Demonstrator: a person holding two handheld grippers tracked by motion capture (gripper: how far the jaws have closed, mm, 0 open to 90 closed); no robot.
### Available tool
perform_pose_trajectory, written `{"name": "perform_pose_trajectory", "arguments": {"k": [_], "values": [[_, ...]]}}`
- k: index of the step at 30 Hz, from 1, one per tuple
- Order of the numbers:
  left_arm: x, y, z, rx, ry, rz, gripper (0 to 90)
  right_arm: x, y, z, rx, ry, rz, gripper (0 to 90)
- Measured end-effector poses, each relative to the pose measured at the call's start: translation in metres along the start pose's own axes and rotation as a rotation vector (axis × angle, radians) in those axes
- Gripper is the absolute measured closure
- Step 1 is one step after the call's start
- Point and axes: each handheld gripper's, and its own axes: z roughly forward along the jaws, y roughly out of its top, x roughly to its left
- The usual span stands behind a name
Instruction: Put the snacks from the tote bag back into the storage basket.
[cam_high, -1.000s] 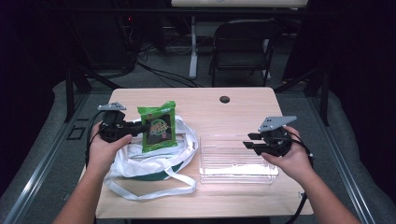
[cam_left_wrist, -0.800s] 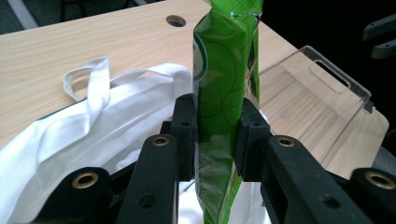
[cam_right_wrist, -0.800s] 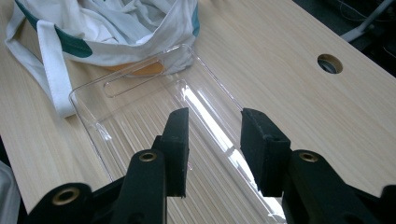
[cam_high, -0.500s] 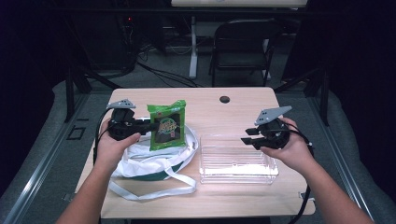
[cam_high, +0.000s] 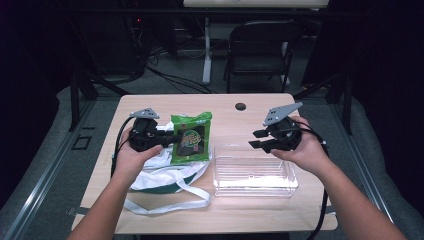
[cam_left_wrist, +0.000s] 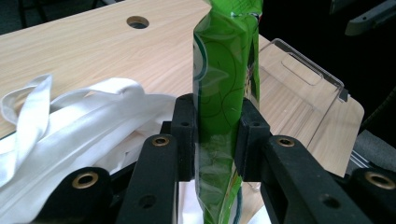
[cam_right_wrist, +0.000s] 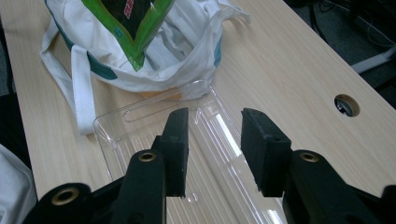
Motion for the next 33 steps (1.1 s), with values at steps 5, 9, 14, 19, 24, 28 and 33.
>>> {"name": "perform_pose_trajectory", "arguments": {"k": [5, 9, 14, 19, 24, 28, 33], "values": [[-0.005, 0.003, 0.005, 0.003, -0.008, 0.015, 73.5, -0.002, 0.011, -0.001, 0.005, 0.014, -0.016, 62.0], [-0.01, 0.006, 0.01, 0.008, -0.016, 0.029, 73.5, -0.004, 0.016, -0.001, 0.0, 0.03, -0.018, 60.9], [-0.012, 0.008, 0.014, 0.01, -0.02, 0.037, 73.5, -0.006, 0.02, -0.003, 0.0, 0.029, -0.027, 60.2], [-0.015, 0.01, 0.019, 0.015, -0.025, 0.039, 73.5, -0.008, 0.026, -0.005, 0.001, 0.035, -0.037, 58.8], [-0.018, 0.011, 0.024, 0.025, -0.032, 0.053, 73.5, -0.01, 0.029, -0.006, 0.001, 0.033, -0.041, 56.8], [-0.019, 0.012, 0.027, 0.029, -0.036, 0.063, 73.5, -0.01, 0.031, -0.005, 0.004, 0.026, -0.048, 56.2], [-0.024, 0.013, 0.032, 0.035, -0.047, 0.075, 73.5, -0.009, 0.036, -0.005, 0.008, 0.03, -0.069, 56.4]]}}
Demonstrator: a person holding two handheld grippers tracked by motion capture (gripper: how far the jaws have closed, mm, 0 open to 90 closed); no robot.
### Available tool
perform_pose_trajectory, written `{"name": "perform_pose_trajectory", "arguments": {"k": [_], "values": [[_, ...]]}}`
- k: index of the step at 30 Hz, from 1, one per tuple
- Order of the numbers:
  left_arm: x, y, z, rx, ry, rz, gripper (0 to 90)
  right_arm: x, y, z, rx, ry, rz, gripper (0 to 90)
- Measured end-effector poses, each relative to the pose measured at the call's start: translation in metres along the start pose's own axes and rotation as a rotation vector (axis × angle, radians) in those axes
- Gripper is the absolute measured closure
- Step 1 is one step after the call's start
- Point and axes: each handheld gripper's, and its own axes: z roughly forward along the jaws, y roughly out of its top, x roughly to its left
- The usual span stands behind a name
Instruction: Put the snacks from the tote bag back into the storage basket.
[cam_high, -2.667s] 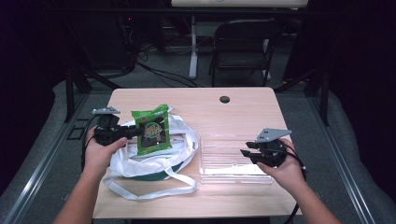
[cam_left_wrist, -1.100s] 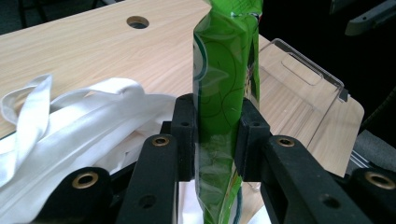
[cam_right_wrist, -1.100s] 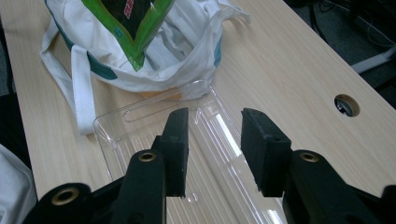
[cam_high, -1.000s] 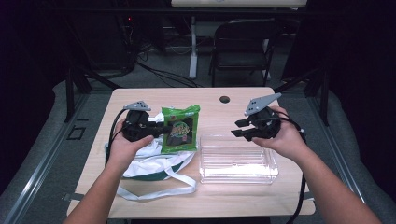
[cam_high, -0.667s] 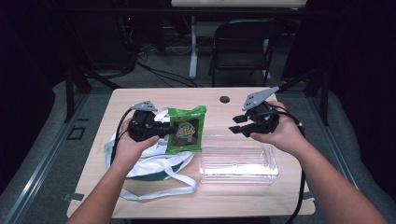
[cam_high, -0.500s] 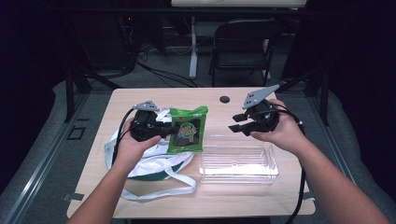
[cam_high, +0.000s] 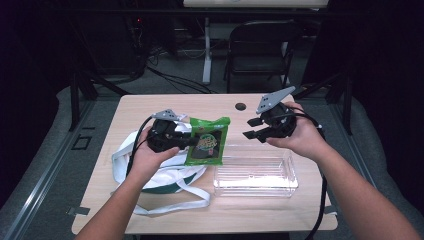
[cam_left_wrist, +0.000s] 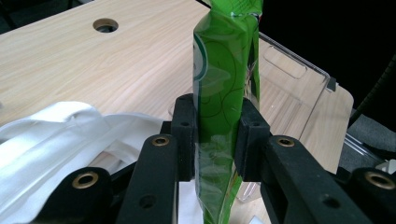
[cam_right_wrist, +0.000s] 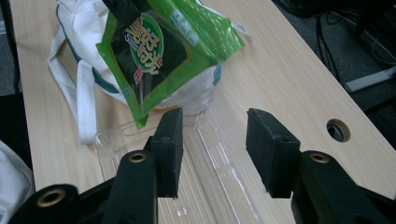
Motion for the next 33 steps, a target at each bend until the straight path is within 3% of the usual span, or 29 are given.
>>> {"name": "perform_pose_trajectory", "arguments": {"k": [22, 33], "values": [[-0.015, 0.008, 0.015, 0.009, -0.041, 0.047, 73.5, 0.006, 0.033, 0.002, 0.015, 0.027, -0.087, 50.8], [-0.02, 0.009, 0.02, 0.009, -0.066, 0.067, 73.5, 0.012, 0.04, 0.009, 0.038, 0.039, -0.13, 47.9]]}}
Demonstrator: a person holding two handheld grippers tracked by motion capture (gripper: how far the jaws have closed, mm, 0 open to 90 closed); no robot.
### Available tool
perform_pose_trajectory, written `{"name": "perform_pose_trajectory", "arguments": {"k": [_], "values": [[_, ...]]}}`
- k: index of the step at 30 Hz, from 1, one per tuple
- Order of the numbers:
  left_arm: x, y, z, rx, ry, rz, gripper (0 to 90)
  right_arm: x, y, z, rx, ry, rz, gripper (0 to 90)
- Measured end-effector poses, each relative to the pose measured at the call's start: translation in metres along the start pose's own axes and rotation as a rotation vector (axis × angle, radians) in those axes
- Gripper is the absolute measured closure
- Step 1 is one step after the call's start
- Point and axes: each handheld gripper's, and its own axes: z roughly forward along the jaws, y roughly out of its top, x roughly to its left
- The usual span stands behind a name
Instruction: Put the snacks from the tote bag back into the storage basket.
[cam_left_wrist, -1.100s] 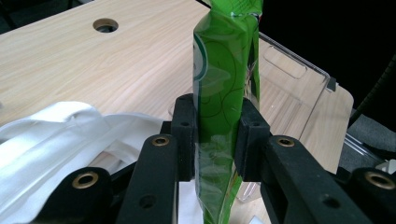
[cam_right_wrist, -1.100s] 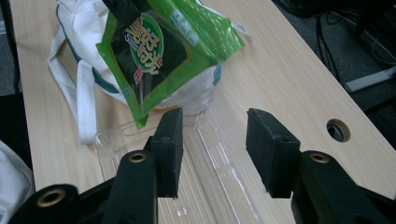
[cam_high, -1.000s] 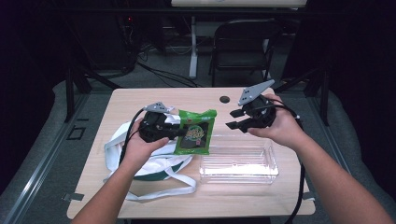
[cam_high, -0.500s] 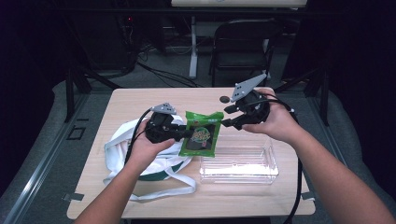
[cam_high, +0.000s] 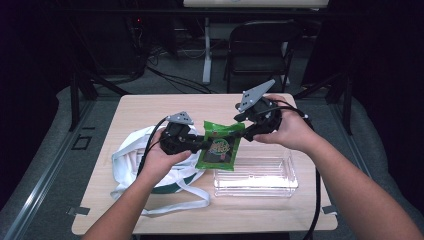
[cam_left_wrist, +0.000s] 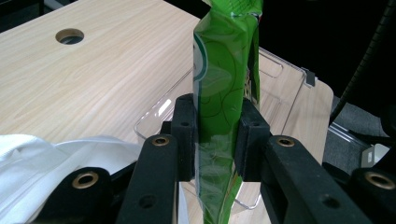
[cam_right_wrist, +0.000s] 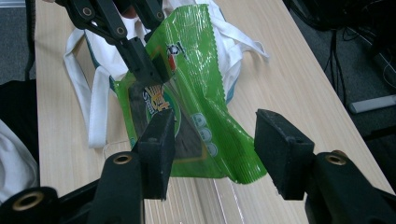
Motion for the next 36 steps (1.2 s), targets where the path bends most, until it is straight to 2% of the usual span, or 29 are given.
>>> {"name": "perform_pose_trajectory", "arguments": {"k": [9, 18, 24, 36], "values": [[-0.006, 0.003, 0.003, -0.003, -0.022, 0.021, 73.5, 0.001, 0.001, 0.005, 0.022, -0.001, -0.027, 45.9], [-0.009, 0.004, 0.003, -0.013, -0.023, 0.032, 73.5, 0.004, 0.002, 0.01, 0.041, 0.013, -0.047, 45.6], [-0.01, 0.005, 0.003, -0.012, -0.032, 0.037, 73.5, 0.005, 0.003, 0.013, 0.06, 0.027, -0.069, 48.5], [-0.014, 0.007, 0.003, -0.022, -0.039, 0.06, 73.6, 0.005, 0.002, 0.017, 0.085, 0.056, -0.065, 51.5]]}}
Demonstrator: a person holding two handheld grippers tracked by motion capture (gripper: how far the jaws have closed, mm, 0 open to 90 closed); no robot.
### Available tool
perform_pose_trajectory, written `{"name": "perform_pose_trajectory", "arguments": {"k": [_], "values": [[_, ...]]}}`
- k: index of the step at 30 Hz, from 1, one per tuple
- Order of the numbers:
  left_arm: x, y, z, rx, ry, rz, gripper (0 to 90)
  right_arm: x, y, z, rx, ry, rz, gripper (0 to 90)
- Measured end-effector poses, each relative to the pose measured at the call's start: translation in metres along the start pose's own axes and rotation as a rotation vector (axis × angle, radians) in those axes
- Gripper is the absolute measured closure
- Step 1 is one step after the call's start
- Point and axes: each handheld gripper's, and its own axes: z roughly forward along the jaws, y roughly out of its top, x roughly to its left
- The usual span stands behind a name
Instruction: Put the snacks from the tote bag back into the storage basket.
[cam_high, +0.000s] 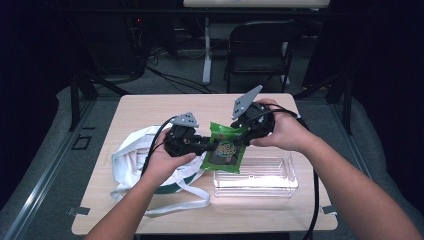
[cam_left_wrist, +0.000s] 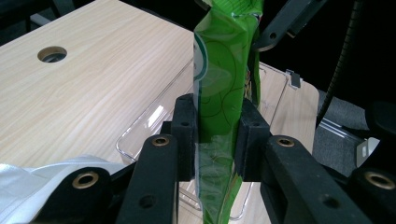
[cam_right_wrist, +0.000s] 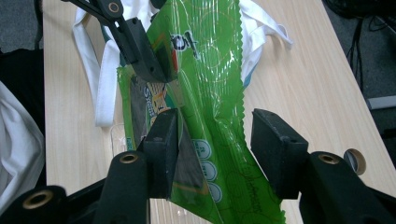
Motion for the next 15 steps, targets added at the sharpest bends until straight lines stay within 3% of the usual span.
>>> {"name": "perform_pose_trajectory", "arguments": {"k": [15], "values": [[0.0001, -0.0011, 0.0014, -0.005, -0.003, 0.008, 73.7, -0.0052, -0.0004, 0.0038, 0.001, 0.071, 0.026, 61.8]]}}
